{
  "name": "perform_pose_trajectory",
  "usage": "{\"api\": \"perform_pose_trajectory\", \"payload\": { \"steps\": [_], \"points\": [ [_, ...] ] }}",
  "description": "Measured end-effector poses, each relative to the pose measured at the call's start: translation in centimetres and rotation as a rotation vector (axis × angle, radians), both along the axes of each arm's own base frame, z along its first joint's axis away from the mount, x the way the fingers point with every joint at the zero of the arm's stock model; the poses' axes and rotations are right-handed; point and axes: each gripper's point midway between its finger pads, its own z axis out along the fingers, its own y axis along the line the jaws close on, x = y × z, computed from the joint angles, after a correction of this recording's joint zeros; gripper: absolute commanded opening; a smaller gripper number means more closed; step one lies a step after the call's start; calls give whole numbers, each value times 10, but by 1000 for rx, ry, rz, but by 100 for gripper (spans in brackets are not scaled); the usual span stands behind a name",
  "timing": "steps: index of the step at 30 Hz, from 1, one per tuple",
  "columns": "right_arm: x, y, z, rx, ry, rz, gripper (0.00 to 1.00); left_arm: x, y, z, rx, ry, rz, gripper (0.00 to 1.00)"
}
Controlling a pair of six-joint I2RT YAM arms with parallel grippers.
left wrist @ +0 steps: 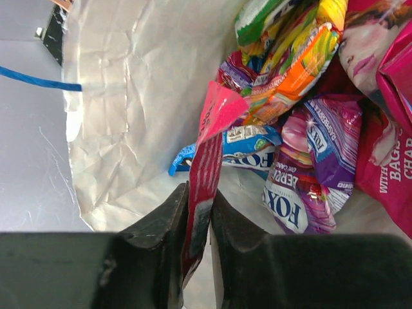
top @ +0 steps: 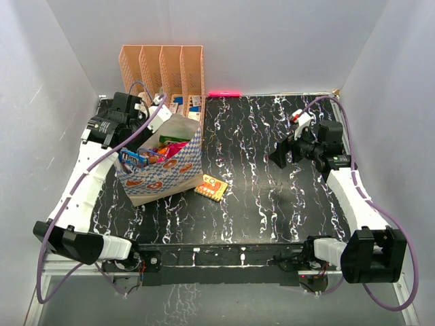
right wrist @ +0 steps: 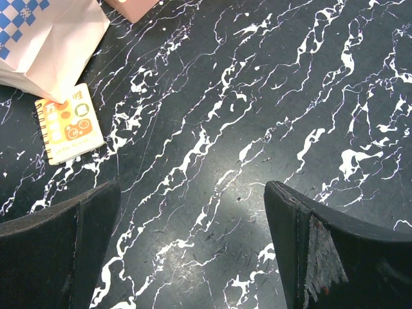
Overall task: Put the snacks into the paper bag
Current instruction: Place the snack in the paper bag, then reset both arms
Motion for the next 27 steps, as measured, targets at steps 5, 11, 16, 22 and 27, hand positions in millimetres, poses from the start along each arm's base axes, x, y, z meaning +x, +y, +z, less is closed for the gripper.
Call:
{"api": "perform_pose_trajectory", "payload": {
  "steps": [5, 11, 16, 22, 27],
  "points": [
    [0, 0, 0, 0, -1, 0, 98, -7, 2, -6, 14, 39, -5, 51],
    [0, 0, 0, 0, -1, 0, 98, -12, 3, -6, 16, 52, -4, 61],
    [0, 0, -1, 0, 0, 0, 98, -14, 1, -2, -5, 37, -8, 64],
    [-2, 0, -5, 0, 9, 1, 98, -11, -2, 10, -65, -18, 22, 66],
    [0, -1, -7, 0, 21, -6, 99, 1, 8, 30, -143, -102, 119, 70]
  ]
}}
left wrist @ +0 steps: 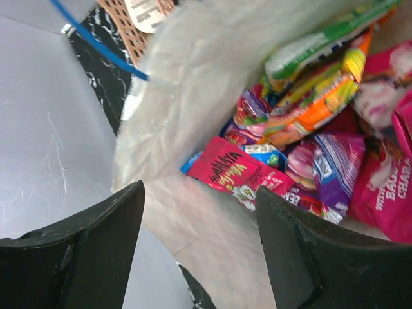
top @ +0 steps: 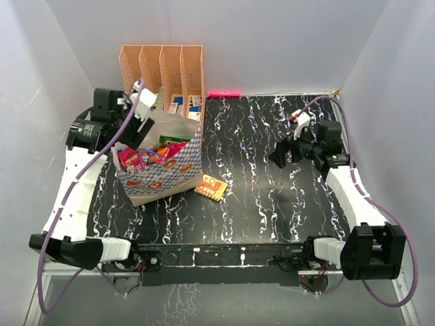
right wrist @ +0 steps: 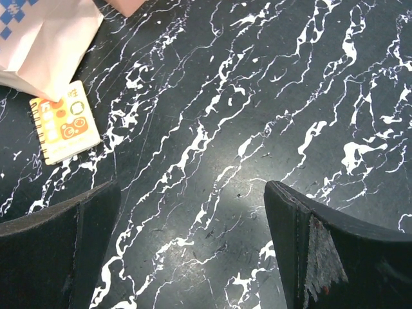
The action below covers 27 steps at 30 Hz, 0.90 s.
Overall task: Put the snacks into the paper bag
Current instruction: Reset both arms
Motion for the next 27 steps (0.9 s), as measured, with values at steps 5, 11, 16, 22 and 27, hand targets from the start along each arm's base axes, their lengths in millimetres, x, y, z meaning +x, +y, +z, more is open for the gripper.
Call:
{"api": "perform_pose_trajectory", "payload": {
  "steps": [5, 11, 16, 22, 27],
  "points": [
    [12, -7, 3, -19, 6, -48, 98, 15, 12, 29, -81, -111, 95, 76],
    [18, -19, 3, -57, 26, -122, 98, 36, 41, 75, -228, -273, 250, 79],
    [27, -32, 4, -94, 43, -196, 98, 50, 83, 83, -337, -354, 416, 90],
    [35, -38, 16, -110, 40, -234, 98, 56, 117, 71, -423, -425, 549, 97],
    [53, -42, 31, -112, 52, -259, 98, 58, 115, 50, -489, -448, 558, 98]
  ]
}}
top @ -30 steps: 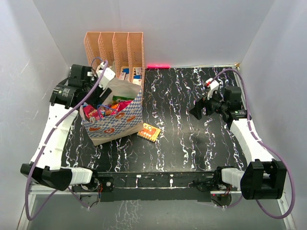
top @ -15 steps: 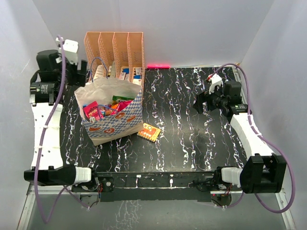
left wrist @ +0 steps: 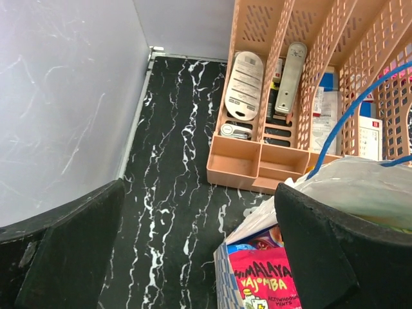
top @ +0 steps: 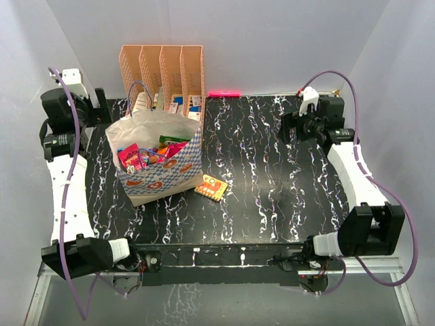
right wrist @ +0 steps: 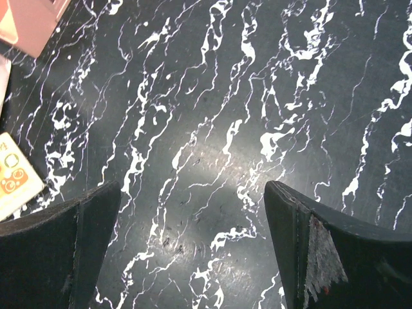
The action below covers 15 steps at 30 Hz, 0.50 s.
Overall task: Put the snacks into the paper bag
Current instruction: Reset both arms
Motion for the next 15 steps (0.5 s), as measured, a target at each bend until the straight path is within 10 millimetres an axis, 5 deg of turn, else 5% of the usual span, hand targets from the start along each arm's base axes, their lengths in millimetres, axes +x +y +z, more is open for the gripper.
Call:
{"api": "perform_pose_trajectory", "payload": {
  "steps": [7, 15],
  "points": [
    [19, -8, 21, -6, 0, -66, 98, 3, 0, -26, -8, -5, -3, 98],
    [18, -13, 33, -3, -2, -104, 98, 7, 1, -17, 0, -69, 1, 98]
  ]
}}
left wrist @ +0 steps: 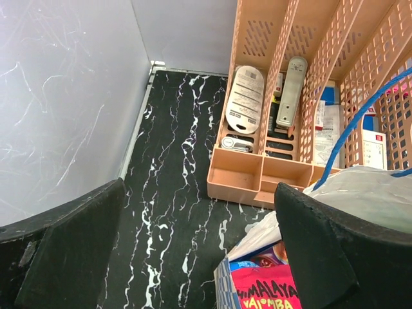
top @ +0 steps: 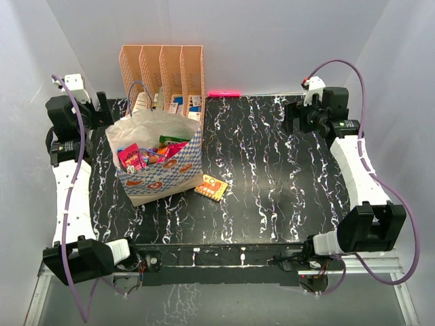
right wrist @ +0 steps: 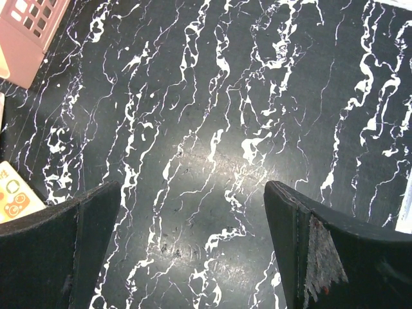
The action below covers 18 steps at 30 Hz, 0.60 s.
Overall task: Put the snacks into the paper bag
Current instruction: Reset both arms
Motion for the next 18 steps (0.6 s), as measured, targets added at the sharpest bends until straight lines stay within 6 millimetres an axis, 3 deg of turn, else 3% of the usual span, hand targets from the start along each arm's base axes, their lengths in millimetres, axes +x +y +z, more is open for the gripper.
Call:
{"api": "perform_pose_trajectory", "payload": {
  "steps": [9, 18],
  "points": [
    [-15, -2, 32, -7, -94, -7, 98, -1, 4, 8, 75, -20, -12, 98],
    [-13, 1, 52, 2, -167, 0, 98, -12, -1, 18, 53, -56, -9, 98]
  ]
}}
